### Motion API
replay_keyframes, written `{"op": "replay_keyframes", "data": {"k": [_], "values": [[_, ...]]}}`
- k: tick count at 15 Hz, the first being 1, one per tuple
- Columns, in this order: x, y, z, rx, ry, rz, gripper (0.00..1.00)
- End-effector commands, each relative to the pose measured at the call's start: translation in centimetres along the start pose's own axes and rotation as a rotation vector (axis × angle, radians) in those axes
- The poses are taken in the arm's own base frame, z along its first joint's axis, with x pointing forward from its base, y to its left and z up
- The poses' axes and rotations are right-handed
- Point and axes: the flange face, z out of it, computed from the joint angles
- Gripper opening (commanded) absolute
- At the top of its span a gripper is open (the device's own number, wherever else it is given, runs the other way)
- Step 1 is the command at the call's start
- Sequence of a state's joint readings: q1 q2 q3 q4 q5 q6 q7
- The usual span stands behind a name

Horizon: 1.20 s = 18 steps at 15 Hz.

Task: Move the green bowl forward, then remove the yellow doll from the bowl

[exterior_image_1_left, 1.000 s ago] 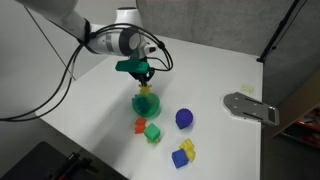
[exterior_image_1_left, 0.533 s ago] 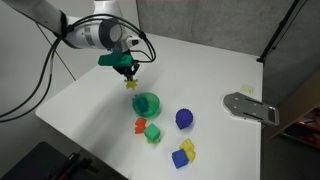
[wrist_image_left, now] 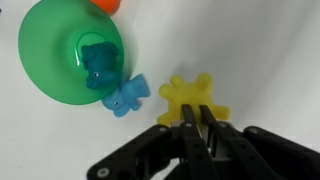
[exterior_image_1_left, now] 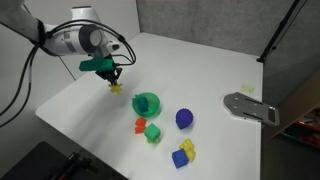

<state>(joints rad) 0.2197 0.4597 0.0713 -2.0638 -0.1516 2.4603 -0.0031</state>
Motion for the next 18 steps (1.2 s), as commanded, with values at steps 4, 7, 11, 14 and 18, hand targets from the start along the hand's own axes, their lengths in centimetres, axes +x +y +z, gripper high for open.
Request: {"op": "replay_keyframes", "data": {"k": [4,7,11,14,18], "values": [[-1.3,-1.8,2.7,0.027,-0.016,-0.022,0.04],[-1.3,-1.7,5.0,0.04,-0.034,-0.012,0.04],[-1.4,-1.7,7.2,0.048,-0.037,0.0,0.04],[-1.2,-1.6,8.1,0.046,0.007,0.018,0.04],[-0.9,-1.4,9.3,0.039,0.072,0.042,0.04]]}}
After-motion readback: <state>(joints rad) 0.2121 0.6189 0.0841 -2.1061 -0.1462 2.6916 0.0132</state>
